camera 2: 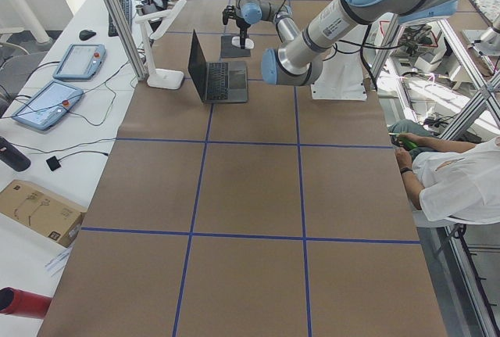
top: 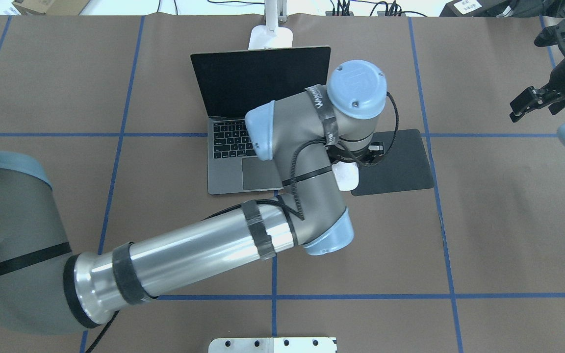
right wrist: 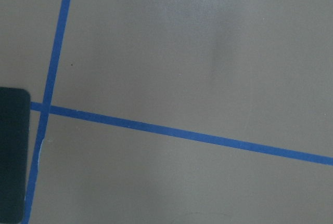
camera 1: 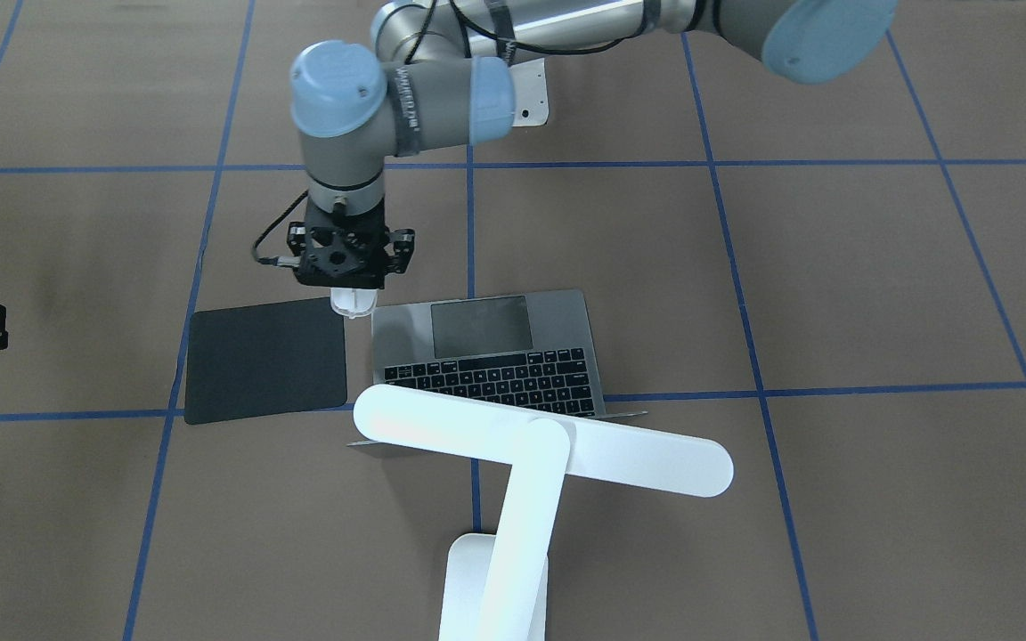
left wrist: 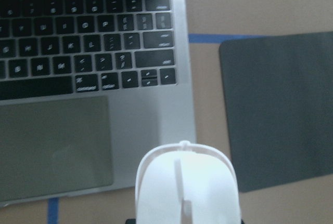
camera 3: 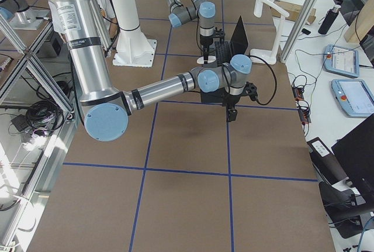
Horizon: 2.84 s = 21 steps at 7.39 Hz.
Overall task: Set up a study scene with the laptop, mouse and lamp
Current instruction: 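Move the white mouse over the mouse pad with the left gripper, then lower the white mouse onto the mouse pad and open the left gripper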
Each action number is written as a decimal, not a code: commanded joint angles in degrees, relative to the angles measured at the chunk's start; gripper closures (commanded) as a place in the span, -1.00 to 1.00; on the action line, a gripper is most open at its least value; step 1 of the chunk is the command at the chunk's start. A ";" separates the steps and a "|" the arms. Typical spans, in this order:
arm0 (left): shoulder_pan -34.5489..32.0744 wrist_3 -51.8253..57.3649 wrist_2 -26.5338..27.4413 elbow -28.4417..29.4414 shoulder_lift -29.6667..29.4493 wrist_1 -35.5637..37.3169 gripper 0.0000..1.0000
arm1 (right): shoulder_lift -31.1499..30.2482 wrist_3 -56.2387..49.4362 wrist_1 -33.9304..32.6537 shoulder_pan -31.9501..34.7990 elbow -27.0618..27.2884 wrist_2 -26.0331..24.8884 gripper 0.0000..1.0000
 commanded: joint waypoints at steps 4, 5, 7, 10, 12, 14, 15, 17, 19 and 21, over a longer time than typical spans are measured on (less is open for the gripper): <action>4.93 1.62 14.77 29.16 -14.33 -14.44 1.00 | 1.47 -0.06 0.00 0.00 -2.59 1.74 -0.99; 5.55 0.75 15.93 29.88 -15.04 -14.89 1.00 | 1.47 0.03 0.00 -0.17 -2.60 2.35 -0.99; 5.64 -2.16 15.94 32.33 -15.48 -17.77 1.00 | 1.47 0.03 0.00 -0.17 -2.77 3.15 -0.99; 5.64 -6.02 16.03 33.14 -15.48 -18.94 0.67 | 2.09 0.03 0.00 -0.17 -3.65 3.24 -0.99; 5.64 -6.29 16.03 33.14 -15.48 -19.03 0.22 | 2.09 0.03 0.00 -0.17 -3.65 3.76 -0.99; 5.64 -6.29 16.03 33.23 -15.48 -19.11 -0.11 | 2.09 -0.06 0.00 -0.17 -3.74 3.68 -0.99; 5.64 -6.29 16.03 33.49 -15.48 -19.20 -0.25 | 2.09 -0.06 0.00 -0.17 -3.83 3.76 -0.99; 5.56 -6.29 16.21 33.58 -15.40 -19.55 -0.47 | 2.44 -0.06 0.00 -0.17 -4.26 3.76 -0.99; 5.47 -6.29 16.21 33.58 -15.40 -19.82 -0.61 | 2.53 -0.06 0.00 -0.17 -4.53 3.76 -0.99; 5.38 -6.38 16.21 33.58 -15.40 -20.08 -0.67 | 2.53 -0.06 0.00 -0.17 -4.44 3.76 -0.99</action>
